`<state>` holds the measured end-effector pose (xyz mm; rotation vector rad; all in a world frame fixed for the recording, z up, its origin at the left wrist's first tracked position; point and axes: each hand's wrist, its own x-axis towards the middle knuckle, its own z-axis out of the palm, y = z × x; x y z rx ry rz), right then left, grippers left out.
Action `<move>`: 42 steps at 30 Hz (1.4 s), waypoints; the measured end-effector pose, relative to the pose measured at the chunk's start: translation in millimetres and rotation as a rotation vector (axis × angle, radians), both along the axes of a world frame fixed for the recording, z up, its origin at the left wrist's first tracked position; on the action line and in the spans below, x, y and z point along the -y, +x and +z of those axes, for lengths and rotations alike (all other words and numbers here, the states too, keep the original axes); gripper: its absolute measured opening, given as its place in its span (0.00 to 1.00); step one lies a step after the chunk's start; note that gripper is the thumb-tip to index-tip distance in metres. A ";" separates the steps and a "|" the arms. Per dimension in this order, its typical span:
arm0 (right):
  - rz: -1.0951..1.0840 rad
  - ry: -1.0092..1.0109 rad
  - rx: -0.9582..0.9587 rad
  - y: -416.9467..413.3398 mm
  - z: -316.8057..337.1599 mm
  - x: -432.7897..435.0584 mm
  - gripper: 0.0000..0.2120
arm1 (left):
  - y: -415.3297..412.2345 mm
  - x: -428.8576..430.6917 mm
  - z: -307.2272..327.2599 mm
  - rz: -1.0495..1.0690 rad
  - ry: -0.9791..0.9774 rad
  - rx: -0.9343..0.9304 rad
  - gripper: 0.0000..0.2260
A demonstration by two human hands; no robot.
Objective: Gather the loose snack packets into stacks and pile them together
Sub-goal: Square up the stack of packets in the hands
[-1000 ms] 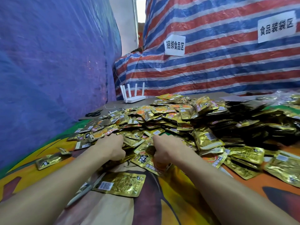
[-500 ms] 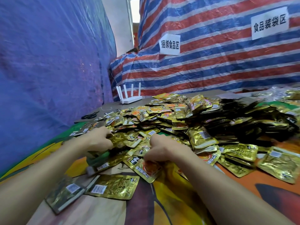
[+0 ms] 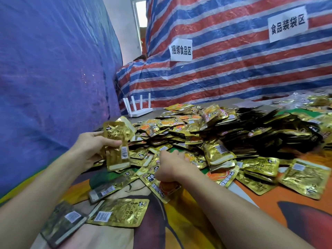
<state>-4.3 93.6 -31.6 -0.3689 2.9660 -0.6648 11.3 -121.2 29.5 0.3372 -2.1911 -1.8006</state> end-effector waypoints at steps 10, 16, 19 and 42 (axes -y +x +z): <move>-0.049 0.019 -0.015 -13.9 -4.4 -2.2 0.25 | -25.6 -47.5 -34.2 -0.007 0.282 -0.048 0.17; 0.005 0.046 -0.077 -16.8 -5.7 -6.4 0.29 | -36.9 -68.5 -55.4 0.021 0.556 -0.119 0.14; -0.034 -0.015 -0.141 -18.7 -6.9 -8.5 0.35 | -36.5 -68.6 -66.2 0.048 0.626 -0.140 0.22; -0.183 -1.099 -0.421 -35.0 -6.4 -29.5 0.04 | -23.0 -80.2 -69.3 -0.323 0.267 -0.261 0.15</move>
